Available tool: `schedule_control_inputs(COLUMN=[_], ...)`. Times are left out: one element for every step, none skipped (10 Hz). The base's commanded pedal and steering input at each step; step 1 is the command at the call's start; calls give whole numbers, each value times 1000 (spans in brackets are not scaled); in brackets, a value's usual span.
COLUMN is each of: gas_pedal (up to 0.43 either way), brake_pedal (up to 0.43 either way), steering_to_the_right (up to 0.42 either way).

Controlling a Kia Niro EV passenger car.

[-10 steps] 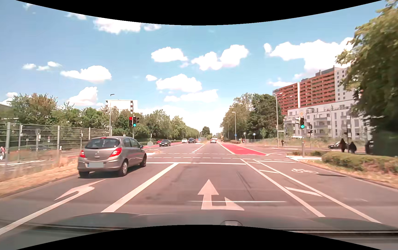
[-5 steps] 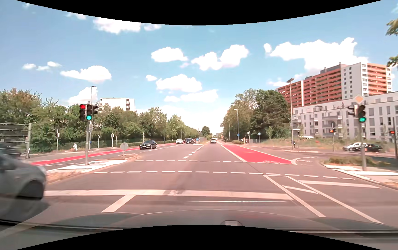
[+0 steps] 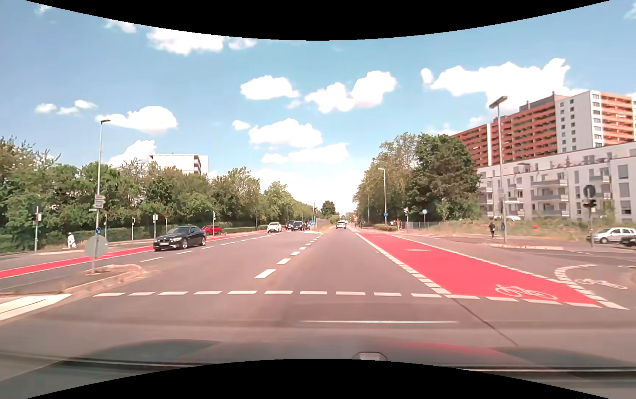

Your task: Follow the waypoints while adhering to traffic rules and regulations

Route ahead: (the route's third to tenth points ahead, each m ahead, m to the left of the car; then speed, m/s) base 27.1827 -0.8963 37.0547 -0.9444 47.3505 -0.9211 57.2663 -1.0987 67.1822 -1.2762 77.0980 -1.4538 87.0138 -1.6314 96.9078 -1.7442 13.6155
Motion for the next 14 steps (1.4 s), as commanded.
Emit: schedule_control_inputs(gas_pedal=[59, 47, 47, 47, 47, 39, 39, 39, 39, 39, 39, 39, 39, 39], brake_pedal=[0, 0, 0, 0, 0, 0, 0, 0, 0, 0, 0, 0, 0, 0], steering_to_the_right=[-4, -3, -4, -3, -3, -4, -4, -4, -3, -3, -3, -3, -3, -3])
